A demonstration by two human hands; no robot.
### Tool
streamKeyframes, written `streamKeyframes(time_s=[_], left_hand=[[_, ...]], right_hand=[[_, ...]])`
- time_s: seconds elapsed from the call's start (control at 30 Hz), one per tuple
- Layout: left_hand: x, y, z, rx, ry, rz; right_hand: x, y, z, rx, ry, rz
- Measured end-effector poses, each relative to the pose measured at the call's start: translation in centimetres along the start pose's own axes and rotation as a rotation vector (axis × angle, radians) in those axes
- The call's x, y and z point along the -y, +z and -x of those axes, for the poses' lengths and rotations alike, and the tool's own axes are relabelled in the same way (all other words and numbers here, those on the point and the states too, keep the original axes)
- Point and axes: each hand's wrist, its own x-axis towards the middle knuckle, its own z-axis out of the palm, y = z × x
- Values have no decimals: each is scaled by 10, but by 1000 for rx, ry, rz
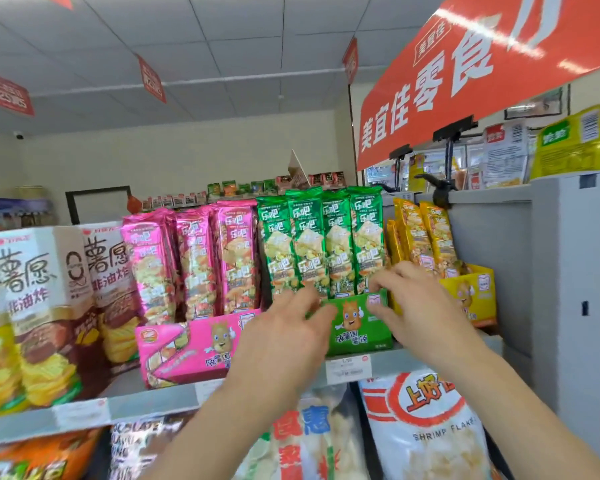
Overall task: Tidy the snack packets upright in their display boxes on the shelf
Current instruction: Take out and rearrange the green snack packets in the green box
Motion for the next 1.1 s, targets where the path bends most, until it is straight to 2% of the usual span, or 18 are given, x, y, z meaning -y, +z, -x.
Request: streamKeyframes(time_s=[0.07,0.23,0.4,0.53,0.6,0.67,0.77,0.83,0.9,0.97,1.1], left_hand=[[1,10,1,79,-50,-74],[14,22,5,155,-121,-122],[21,21,6,159,-130,-140],[17,23,8,68,-183,4],[14,25,9,106,-207,72],[10,26,10,171,-278,157],[7,26,6,168,-442,217],[7,28,1,181,-503,188],[8,31,0,186,-515,215],[14,31,2,167,-522,323],[36,36,14,149,-555,553]], right_hand=[[2,-1,-1,9,23,-21],[12,0,-12,65,4,36],[27,6,-12,43,-4,24],[45,9,-9,10,-22,92],[61,13,-8,9,-11,93],[73,19,-8,11,-1,28],[75,15,-7,36,6,-313],[58,8,0,-66,29,-401],[30,2,7,-218,95,-295],[2,-4,12,-277,207,-189],[-24,-3,15,-144,268,-59]])
